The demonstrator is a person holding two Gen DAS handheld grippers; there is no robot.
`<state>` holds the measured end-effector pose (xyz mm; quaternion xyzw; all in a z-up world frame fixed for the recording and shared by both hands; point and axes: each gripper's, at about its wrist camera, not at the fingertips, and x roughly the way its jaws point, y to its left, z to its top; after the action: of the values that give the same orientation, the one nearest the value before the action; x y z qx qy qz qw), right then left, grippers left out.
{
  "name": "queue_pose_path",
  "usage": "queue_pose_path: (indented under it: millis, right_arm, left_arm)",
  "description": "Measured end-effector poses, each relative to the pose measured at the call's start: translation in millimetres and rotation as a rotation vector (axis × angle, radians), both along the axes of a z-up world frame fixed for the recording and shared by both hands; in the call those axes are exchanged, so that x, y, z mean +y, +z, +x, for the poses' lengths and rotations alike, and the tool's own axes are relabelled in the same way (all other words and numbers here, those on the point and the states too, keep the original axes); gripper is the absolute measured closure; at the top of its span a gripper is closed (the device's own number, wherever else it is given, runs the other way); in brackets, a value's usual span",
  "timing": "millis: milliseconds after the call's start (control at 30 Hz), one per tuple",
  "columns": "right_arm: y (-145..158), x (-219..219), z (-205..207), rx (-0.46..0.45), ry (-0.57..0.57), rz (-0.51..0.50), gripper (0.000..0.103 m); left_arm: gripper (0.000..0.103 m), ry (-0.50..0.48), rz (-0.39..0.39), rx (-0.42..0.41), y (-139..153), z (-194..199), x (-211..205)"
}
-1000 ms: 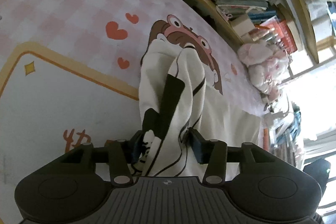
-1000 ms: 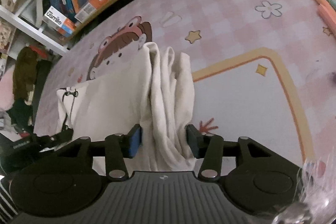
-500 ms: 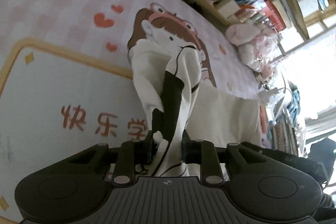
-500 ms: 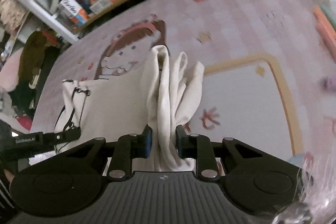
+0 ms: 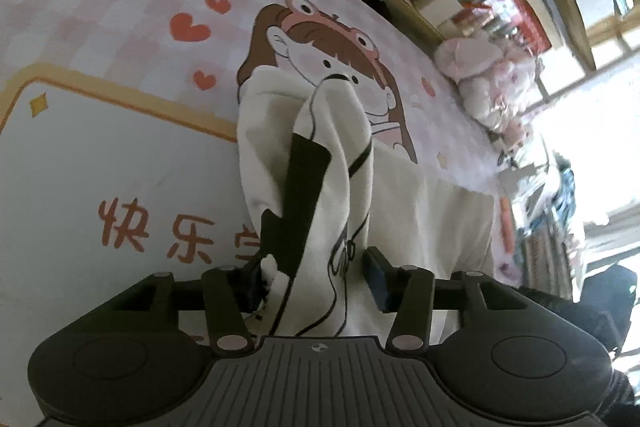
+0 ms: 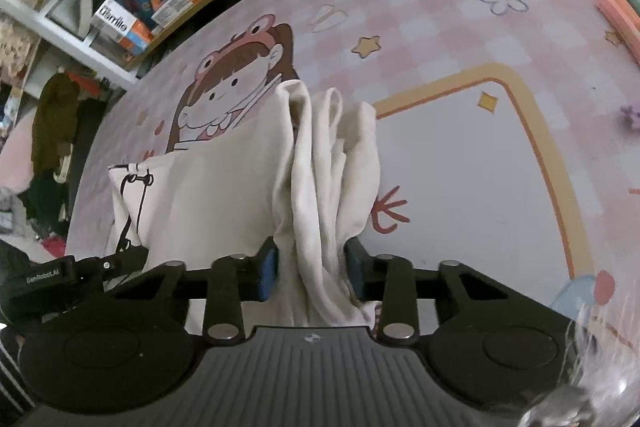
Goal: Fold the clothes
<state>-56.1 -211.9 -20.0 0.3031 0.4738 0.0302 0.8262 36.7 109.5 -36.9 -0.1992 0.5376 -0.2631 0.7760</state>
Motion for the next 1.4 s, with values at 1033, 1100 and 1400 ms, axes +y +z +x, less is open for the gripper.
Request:
queue_pose_path:
  millis: [1033,1100,1400]
  right_arm:
    - [47,-44,-10,-0.157,0.094,0.016,0.082]
    - [47,-49,-12,-0.162,0.092,0.018,0.082]
    - [45,-61,-17,-0.179,0.106,0.028,0.082]
  left_arm:
    - [0.085,0.082,-0.048,-0.097,42,-28,-37]
    - [0.085,0.078,-0.045,-0.099,44,-30,-43]
    - [0.085,0.067,-0.043,-0.102,49,-35,-61]
